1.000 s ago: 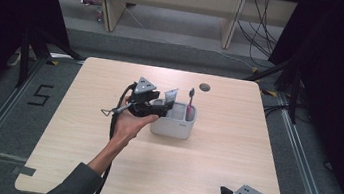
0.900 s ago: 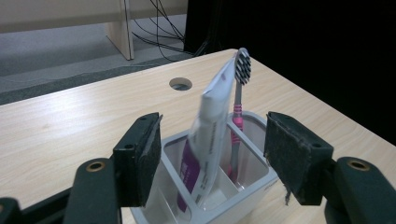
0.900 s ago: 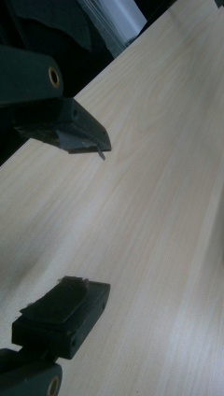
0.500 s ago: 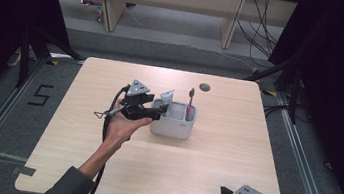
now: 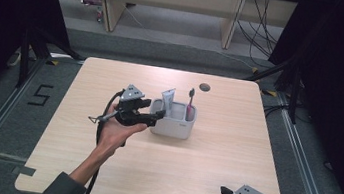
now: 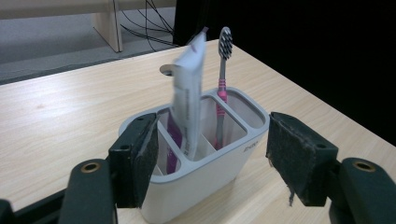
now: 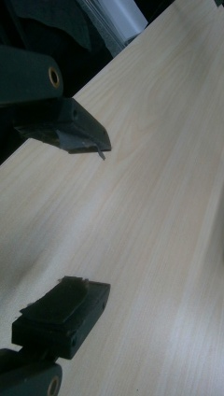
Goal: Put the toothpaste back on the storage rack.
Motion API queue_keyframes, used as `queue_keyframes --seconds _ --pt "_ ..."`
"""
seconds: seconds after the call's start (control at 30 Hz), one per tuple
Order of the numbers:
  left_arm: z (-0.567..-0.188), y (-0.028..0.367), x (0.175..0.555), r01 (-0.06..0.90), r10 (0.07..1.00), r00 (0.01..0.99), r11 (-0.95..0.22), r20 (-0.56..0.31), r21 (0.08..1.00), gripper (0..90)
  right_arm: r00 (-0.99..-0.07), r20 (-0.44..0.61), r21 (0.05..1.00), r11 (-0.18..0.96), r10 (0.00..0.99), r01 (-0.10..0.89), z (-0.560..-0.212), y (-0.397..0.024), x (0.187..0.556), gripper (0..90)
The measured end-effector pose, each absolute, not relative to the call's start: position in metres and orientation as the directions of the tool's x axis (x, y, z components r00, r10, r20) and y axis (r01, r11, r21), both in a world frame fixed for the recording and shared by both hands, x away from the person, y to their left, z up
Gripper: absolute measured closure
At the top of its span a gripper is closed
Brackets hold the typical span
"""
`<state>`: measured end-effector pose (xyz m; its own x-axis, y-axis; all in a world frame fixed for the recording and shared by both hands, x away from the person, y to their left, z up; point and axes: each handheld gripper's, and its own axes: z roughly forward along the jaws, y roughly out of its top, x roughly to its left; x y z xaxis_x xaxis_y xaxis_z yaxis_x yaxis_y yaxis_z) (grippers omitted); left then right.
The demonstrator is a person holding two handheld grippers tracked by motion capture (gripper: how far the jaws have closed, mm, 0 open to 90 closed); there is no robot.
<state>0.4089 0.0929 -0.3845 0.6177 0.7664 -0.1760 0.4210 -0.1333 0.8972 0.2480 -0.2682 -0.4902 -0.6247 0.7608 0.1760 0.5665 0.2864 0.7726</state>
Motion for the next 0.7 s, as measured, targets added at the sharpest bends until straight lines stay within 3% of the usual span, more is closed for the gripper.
queue_keyframes --seconds 0.7 --pt "-0.393 0.111 0.379 0.430 0.736 0.645 -0.125 -0.207 0.894 26.8 -0.620 0.177 0.772 0.283 0.764 0.569 -0.491 -0.269 0.249 27.1"
